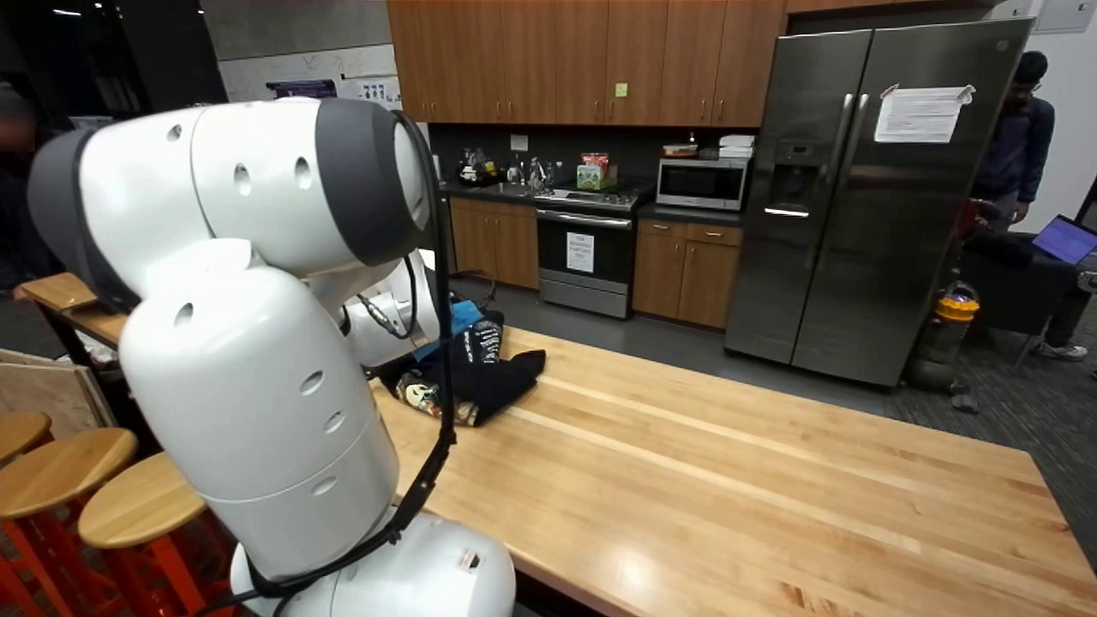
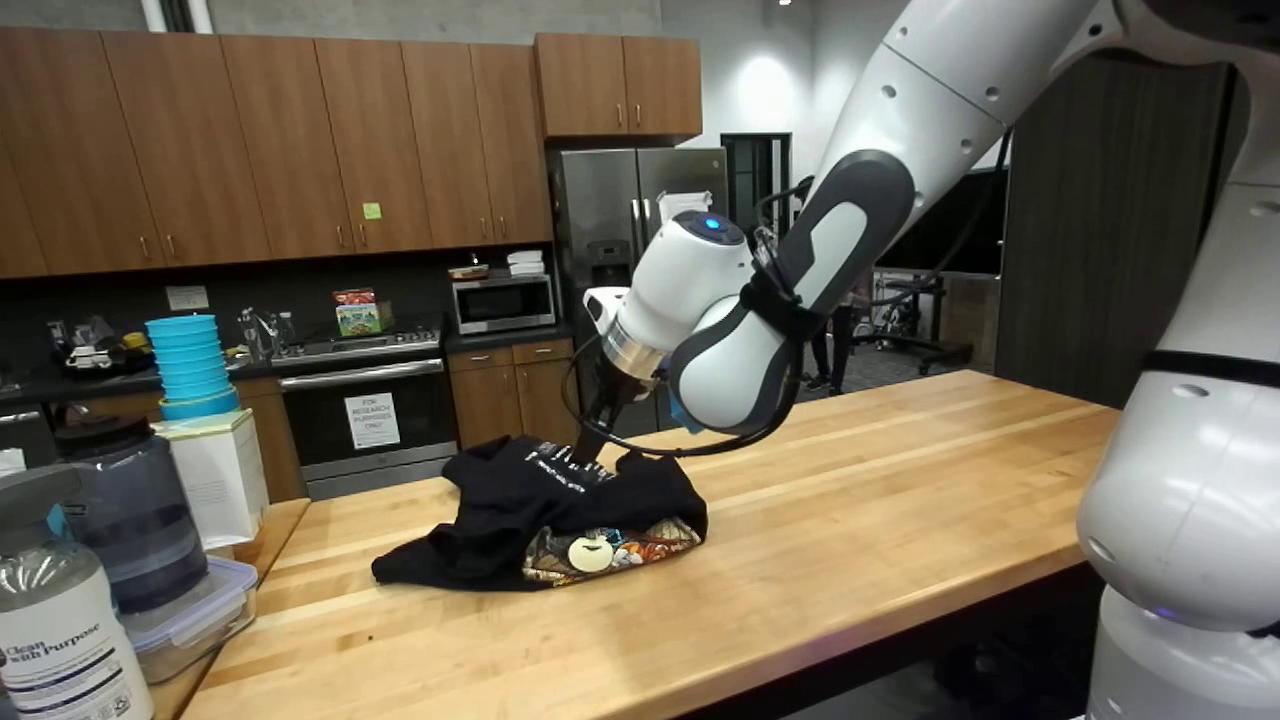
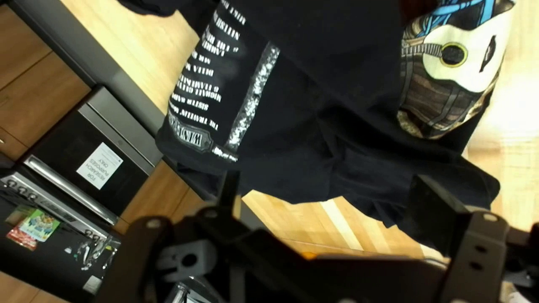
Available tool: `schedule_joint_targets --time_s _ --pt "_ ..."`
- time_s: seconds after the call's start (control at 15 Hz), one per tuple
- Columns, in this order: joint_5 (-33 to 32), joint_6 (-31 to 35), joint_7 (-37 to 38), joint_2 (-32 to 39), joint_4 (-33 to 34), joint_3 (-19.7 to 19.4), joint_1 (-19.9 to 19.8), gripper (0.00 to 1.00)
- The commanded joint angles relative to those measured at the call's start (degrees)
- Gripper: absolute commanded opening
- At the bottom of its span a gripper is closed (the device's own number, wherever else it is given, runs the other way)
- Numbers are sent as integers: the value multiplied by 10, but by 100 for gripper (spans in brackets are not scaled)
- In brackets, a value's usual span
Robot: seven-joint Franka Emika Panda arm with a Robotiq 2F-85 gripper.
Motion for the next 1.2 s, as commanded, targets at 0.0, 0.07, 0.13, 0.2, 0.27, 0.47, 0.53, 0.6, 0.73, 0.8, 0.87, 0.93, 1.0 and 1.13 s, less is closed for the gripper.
schedule_joint_targets --time_s 0.0,0.07,0.13,0.2,0.27,0.47,0.53,0.6,0.73,0.8,0.87,0.93,1.0,1.13 --pt "3 23 31 -11 -36 4 -13 100" --pt "4 27 35 -8 -40 3 -14 100" --pt "4 27 45 -12 -48 5 -18 100" --pt "4 25 54 -17 -54 6 -20 100" --pt "3 11 69 -30 -61 12 -28 100" --pt "4 -53 111 -77 -74 28 -41 100" --pt "4 -75 124 -93 -77 32 -43 100" --pt "6 -100 136 -105 -76 34 -42 100" --pt "25 -153 143 -128 -78 21 -25 100" --pt "42 -181 138 -138 -75 14 -17 100" --pt "56 -210 135 -147 -72 8 -10 100" --pt "66 -232 133 -153 -69 4 -7 100" --pt "73 -251 132 -160 -66 0 -7 100" --pt "85 -272 123 -161 -60 -10 -3 100"
